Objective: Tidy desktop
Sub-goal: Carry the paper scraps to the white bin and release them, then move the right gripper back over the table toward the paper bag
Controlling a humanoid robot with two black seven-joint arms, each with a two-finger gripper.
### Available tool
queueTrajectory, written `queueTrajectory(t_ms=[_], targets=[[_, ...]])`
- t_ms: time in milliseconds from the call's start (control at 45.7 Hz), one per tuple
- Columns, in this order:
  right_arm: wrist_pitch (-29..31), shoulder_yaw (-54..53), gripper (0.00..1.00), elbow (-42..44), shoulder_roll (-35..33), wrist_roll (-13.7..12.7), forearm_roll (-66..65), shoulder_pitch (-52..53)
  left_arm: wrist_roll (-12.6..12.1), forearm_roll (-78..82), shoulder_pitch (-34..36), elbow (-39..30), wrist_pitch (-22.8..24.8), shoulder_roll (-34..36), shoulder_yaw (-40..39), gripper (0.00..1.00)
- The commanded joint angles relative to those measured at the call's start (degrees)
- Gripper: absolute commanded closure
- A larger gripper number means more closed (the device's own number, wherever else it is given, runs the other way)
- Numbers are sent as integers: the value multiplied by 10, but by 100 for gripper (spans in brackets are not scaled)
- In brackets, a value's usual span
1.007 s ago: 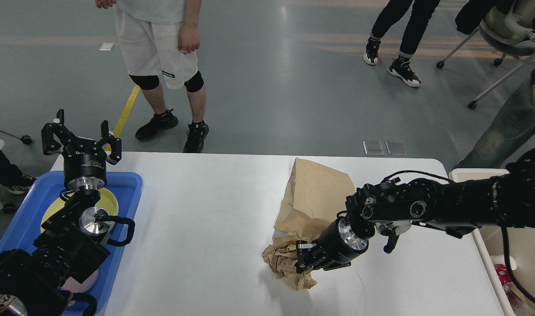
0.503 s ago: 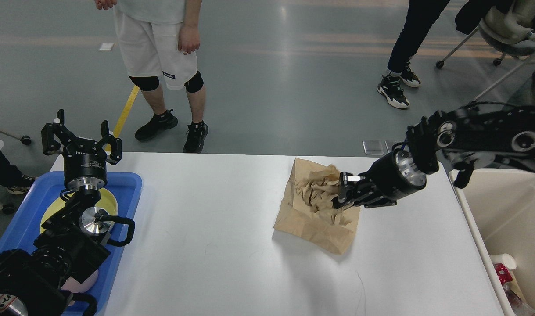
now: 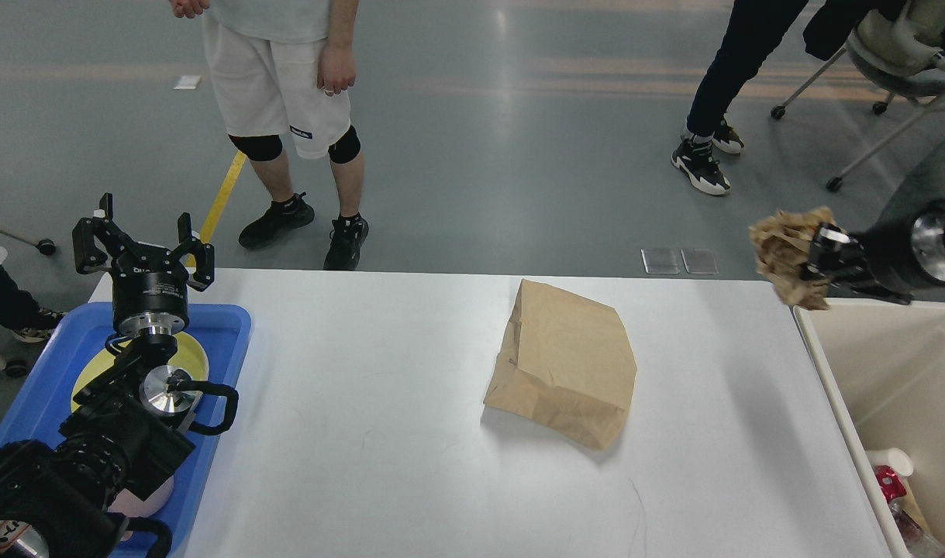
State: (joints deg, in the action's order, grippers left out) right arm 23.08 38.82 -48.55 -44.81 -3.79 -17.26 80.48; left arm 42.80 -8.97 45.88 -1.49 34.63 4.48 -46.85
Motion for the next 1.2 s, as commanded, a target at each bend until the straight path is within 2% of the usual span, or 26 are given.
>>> queueTrajectory(t_ms=[0, 109, 131, 153, 197, 219, 306, 613, 919, 1182], targets=[[-51, 2, 100, 27, -16, 0, 0, -75, 0, 1, 0, 0, 0, 0, 0, 4], [-91, 3, 100, 82, -12, 1, 0, -153, 0, 0, 0, 0, 0, 0, 0, 4], [-97, 0, 97, 99, -11, 1, 0, -170, 0, 0, 0, 0, 0, 0, 0, 4], [-103, -1, 75, 116, -8, 1, 0, -186, 0, 0, 0, 0, 0, 0, 0, 4], [-119, -3, 14, 153, 4, 1, 0, -210, 0, 0, 0, 0, 0, 0, 0, 4], [-124, -7, 0, 173, 15, 2, 0, -220, 0, 0, 0, 0, 0, 0, 0, 4], [-125, 2, 0, 218, 55, 2, 1, -252, 0, 0, 0, 0, 0, 0, 0, 4], [-124, 11, 0, 222, 91, 0, -6, -257, 0, 0, 0, 0, 0, 0, 0, 4], [-95, 193, 0, 199, 142, 0, -2, -117, 0, 0, 0, 0, -1, 0, 0, 4], [-70, 295, 0, 90, 216, 1, -2, 70, 0, 0, 0, 0, 0, 0, 0, 4]])
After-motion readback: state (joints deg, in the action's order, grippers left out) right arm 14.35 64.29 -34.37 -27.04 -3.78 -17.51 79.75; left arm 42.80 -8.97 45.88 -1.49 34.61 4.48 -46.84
